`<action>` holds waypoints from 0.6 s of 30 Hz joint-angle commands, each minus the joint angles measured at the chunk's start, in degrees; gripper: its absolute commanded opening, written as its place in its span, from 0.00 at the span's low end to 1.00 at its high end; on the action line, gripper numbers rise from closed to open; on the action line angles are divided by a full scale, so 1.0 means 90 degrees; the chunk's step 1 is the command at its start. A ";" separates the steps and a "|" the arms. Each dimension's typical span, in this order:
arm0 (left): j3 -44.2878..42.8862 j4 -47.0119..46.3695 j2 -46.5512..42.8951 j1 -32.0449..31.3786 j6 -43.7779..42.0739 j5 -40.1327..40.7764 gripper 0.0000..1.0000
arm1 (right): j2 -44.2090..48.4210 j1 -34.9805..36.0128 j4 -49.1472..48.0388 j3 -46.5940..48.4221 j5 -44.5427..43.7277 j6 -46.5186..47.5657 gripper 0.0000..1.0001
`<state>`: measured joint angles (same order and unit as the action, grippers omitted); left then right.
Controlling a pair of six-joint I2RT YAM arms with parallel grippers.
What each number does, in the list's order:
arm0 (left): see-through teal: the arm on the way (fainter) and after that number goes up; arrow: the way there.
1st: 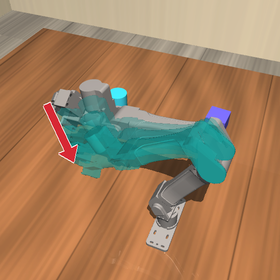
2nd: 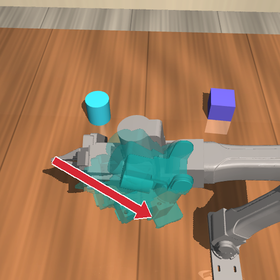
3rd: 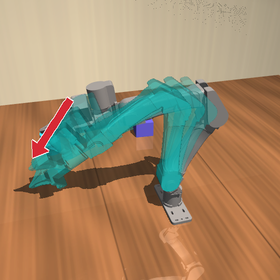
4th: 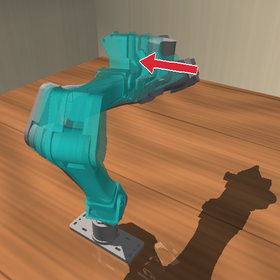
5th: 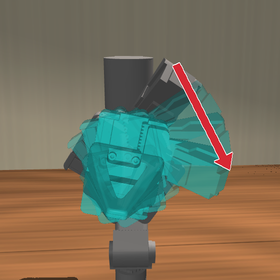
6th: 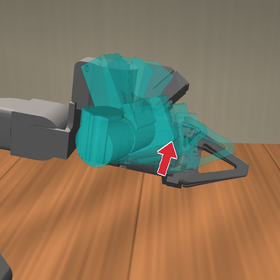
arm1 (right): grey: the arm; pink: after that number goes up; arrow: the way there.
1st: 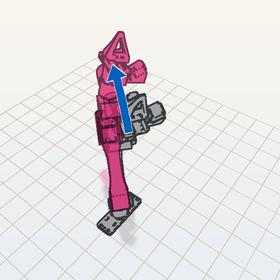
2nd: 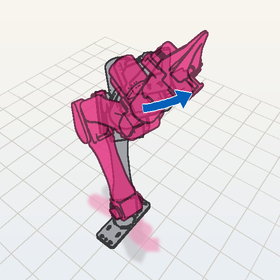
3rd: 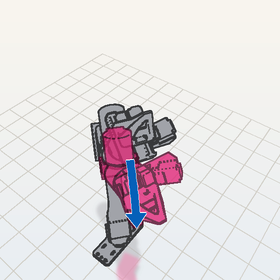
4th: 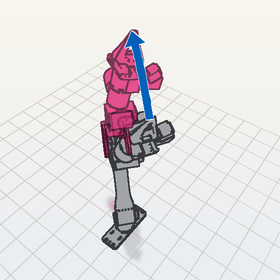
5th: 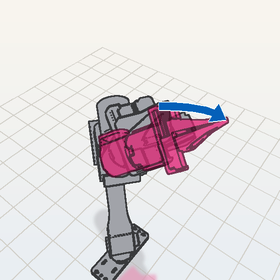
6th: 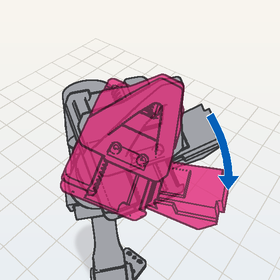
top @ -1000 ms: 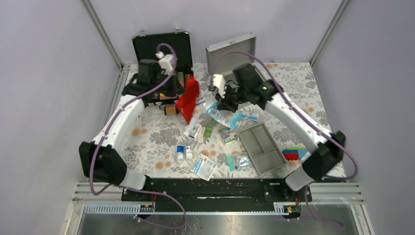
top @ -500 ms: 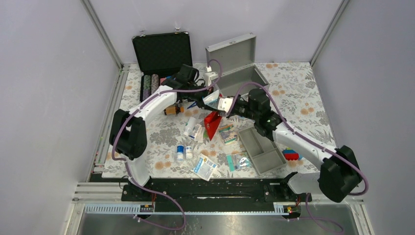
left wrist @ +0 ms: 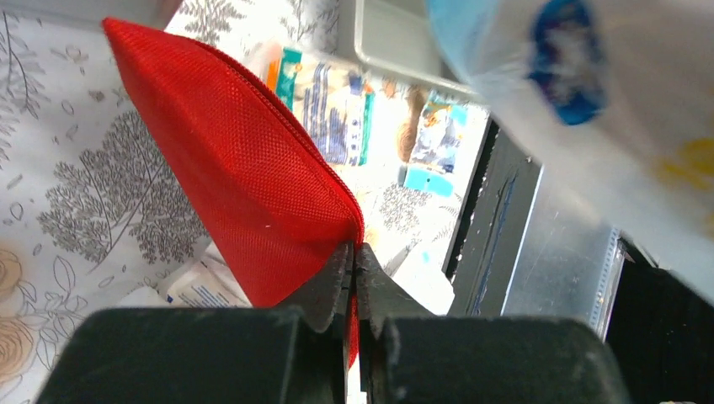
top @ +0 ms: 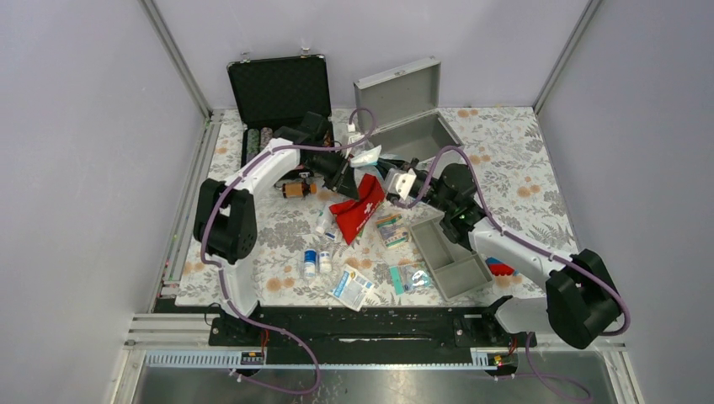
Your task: Organize the medicine kit
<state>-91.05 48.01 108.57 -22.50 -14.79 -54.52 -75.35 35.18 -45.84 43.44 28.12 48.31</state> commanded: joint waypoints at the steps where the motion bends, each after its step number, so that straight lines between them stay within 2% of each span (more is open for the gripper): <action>1: -0.0285 0.0480 0.0125 0.0000 -0.0474 0.0506 0.00 | 0.0362 -0.0022 0.0344 0.0174 -0.0392 -0.0964 0.00; 3: -0.0148 0.0242 0.0010 0.0008 -0.0304 0.0781 0.00 | 0.0513 -0.0022 0.0529 0.0068 -0.0510 -0.1197 0.00; 7: -0.0119 0.0070 -0.0163 0.0125 0.0166 0.0571 0.00 | 0.0464 -0.0012 0.0232 -0.0084 -0.0517 -0.1316 0.00; 10: -0.0485 0.0154 -0.0378 0.0260 0.0696 0.0552 0.00 | 0.0263 -0.0012 0.0670 0.0446 -0.1267 -0.1658 0.00; 12: -0.0462 -0.0011 -0.0719 0.0281 0.0863 0.0660 0.00 | 0.0152 -0.0022 0.1633 0.1161 -0.2095 -0.2346 0.00; 14: -0.0205 -0.0462 -0.1062 0.0274 0.1284 0.0892 0.00 | 0.0014 -0.0024 0.3067 0.2027 -0.2840 -0.3554 0.00; 16: 0.0076 -0.0909 -0.1337 0.0267 0.1861 0.1248 0.00 | -0.0145 -0.0048 0.4493 0.2785 -0.2974 -0.4486 0.00; 18: 0.0562 -0.1516 -0.1678 0.0250 0.2420 0.1659 0.00 | -0.0274 -0.0071 0.5495 0.3213 -0.2704 -0.5164 0.00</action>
<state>-90.41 44.80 101.56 -19.90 -3.27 -45.47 -76.97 35.07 -17.91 62.52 8.78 20.43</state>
